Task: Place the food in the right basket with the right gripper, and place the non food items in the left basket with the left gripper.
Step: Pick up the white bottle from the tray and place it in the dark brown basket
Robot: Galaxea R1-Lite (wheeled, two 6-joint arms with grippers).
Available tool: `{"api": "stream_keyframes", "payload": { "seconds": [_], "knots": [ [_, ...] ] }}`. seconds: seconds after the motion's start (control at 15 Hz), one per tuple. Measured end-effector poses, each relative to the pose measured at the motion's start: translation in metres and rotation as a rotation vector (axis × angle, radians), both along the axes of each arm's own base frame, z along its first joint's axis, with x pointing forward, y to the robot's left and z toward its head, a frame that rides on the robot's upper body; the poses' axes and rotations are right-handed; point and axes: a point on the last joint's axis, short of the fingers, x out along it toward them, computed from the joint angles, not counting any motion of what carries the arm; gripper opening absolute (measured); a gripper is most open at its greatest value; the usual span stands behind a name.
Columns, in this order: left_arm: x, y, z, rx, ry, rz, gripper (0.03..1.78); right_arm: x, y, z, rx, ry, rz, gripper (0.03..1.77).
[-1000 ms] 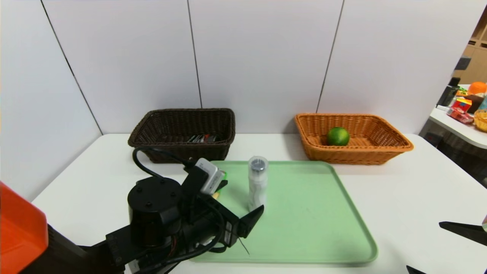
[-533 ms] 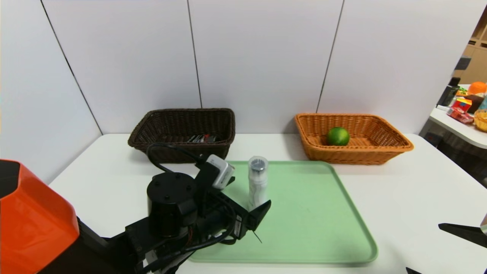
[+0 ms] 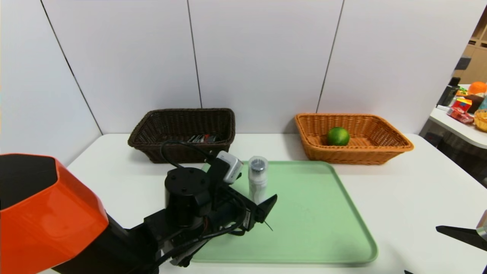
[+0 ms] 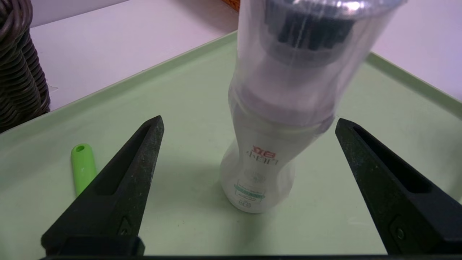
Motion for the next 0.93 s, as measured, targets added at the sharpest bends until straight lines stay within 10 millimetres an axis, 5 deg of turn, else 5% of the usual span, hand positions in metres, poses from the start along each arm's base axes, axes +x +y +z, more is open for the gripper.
{"api": "stream_keyframes", "payload": {
  "seconds": [0.73,0.93],
  "knots": [
    [0.024,-0.010,-0.011,0.004,-0.001,0.008,1.68,0.000,0.000,-0.005,-0.010,0.021,0.003,1.70],
    [0.024,-0.010,-0.011,0.001,-0.006,0.011,1.16,0.000,0.000,-0.006,-0.012,0.028,0.005,1.70]
  ]
}}
